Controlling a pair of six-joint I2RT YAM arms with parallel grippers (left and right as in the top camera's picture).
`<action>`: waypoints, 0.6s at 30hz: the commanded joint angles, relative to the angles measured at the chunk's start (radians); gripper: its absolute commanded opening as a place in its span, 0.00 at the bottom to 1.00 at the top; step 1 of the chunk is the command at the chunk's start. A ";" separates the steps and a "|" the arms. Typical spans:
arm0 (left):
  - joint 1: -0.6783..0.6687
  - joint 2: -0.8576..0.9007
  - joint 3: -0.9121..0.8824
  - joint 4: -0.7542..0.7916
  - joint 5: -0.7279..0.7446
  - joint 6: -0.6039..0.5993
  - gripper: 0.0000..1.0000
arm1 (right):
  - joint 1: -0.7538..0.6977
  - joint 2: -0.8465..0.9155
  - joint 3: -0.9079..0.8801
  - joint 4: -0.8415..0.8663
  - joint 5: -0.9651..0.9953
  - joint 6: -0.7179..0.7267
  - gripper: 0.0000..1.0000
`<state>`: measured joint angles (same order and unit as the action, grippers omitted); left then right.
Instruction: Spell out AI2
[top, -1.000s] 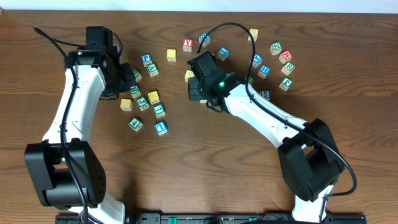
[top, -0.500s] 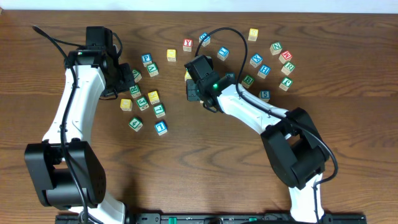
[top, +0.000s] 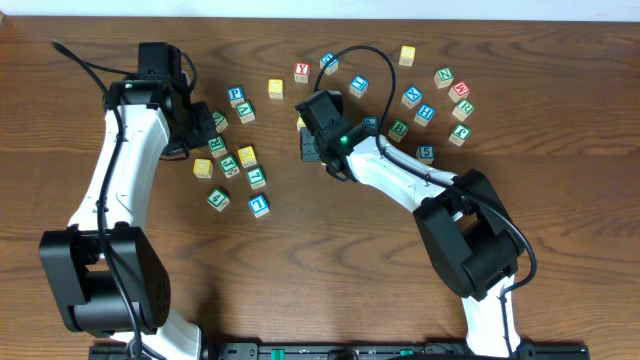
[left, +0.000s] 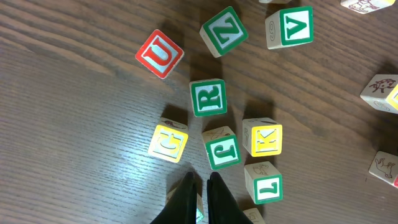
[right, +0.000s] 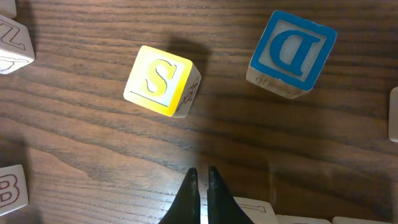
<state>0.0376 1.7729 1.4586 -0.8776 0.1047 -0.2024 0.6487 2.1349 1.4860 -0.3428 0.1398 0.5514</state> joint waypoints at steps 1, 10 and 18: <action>0.003 0.006 0.010 -0.002 -0.012 0.006 0.08 | -0.007 0.012 0.005 0.002 0.027 0.002 0.01; 0.003 0.006 0.010 -0.005 -0.012 0.006 0.08 | -0.007 0.012 0.005 -0.014 0.026 0.002 0.01; 0.003 0.006 0.010 -0.008 -0.012 0.006 0.08 | -0.006 0.012 0.005 -0.031 0.019 0.002 0.01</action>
<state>0.0376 1.7729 1.4586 -0.8806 0.1047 -0.2024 0.6487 2.1349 1.4860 -0.3706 0.1501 0.5514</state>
